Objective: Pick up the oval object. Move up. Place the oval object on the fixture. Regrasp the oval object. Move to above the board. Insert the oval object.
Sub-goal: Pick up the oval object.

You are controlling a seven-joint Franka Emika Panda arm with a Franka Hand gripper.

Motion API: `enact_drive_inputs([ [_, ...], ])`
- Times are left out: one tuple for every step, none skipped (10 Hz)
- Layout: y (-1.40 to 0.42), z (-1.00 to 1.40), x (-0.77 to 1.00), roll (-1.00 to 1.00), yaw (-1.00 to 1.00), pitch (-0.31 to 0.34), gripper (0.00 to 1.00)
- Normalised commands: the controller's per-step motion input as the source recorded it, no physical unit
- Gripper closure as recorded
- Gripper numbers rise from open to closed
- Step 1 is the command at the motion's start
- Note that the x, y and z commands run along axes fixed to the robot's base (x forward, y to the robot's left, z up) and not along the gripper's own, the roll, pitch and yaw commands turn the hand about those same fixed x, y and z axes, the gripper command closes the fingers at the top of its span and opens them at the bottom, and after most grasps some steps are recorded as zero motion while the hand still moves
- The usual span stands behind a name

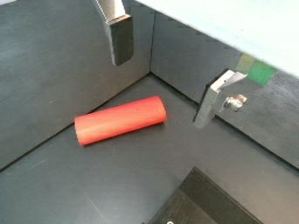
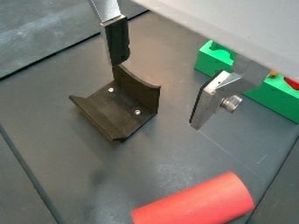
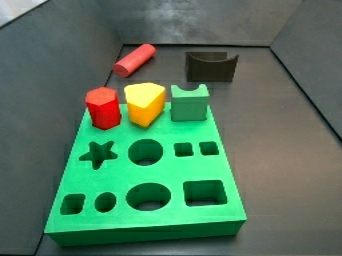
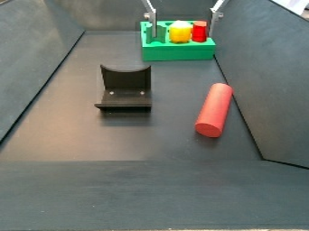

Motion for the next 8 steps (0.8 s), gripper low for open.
enact_drive_inputs([
  [-0.04,-0.12,-0.15,0.07,0.00,-0.117,0.00],
  [-0.11,-0.31,-0.27,0.09,-0.03,-0.180,0.00],
  [-0.06,-0.38,-0.31,0.08,-0.09,-0.189,0.00],
  [-0.06,-0.46,-0.33,0.08,-0.08,-0.203,0.00],
  [-0.04,-0.46,-0.32,0.08,-0.09,-0.203,0.00],
  [0.00,-0.43,-0.28,0.08,-0.06,-0.160,0.00],
  [0.00,-0.41,-0.24,0.08,0.00,-0.116,0.00],
  [0.00,-0.41,-0.24,0.08,0.00,-0.094,0.00],
])
